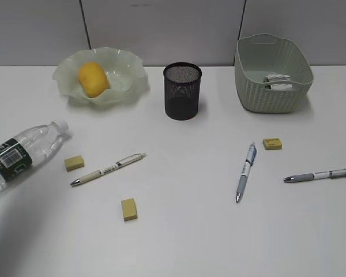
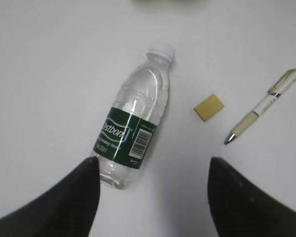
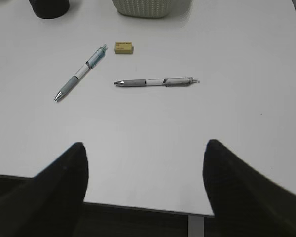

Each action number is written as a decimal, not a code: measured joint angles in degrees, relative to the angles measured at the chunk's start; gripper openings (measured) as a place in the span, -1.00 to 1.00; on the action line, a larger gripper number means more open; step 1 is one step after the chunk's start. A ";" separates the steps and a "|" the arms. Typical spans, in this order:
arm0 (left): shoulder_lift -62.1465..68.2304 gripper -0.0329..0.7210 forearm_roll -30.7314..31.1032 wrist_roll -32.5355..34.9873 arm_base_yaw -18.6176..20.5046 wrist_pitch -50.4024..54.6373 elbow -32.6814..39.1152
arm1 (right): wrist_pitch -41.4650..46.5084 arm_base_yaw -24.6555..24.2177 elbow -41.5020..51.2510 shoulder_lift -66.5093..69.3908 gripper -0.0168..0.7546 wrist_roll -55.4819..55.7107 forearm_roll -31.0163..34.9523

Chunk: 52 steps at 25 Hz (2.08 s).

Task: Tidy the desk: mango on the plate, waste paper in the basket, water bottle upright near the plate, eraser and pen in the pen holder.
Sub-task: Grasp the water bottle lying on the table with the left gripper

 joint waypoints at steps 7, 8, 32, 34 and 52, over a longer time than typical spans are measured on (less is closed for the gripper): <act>11.39 0.70 -1.45 7.79 0.00 4.47 -6.51 | -0.25 0.00 0.45 0.00 0.53 0.00 0.10; 12.90 0.75 -1.44 8.17 0.00 5.06 -7.30 | -0.25 0.00 0.45 0.00 0.53 0.00 0.10; 39.93 0.80 2.52 13.16 0.00 13.93 -25.11 | -0.59 0.00 0.45 0.00 0.53 -0.05 0.11; 41.36 0.80 2.70 13.19 0.00 13.83 -25.37 | -0.59 0.00 0.45 0.00 0.53 -0.05 0.11; 45.90 0.44 6.24 12.98 -0.55 14.89 -25.99 | -0.61 0.00 0.45 0.00 0.52 -0.11 0.11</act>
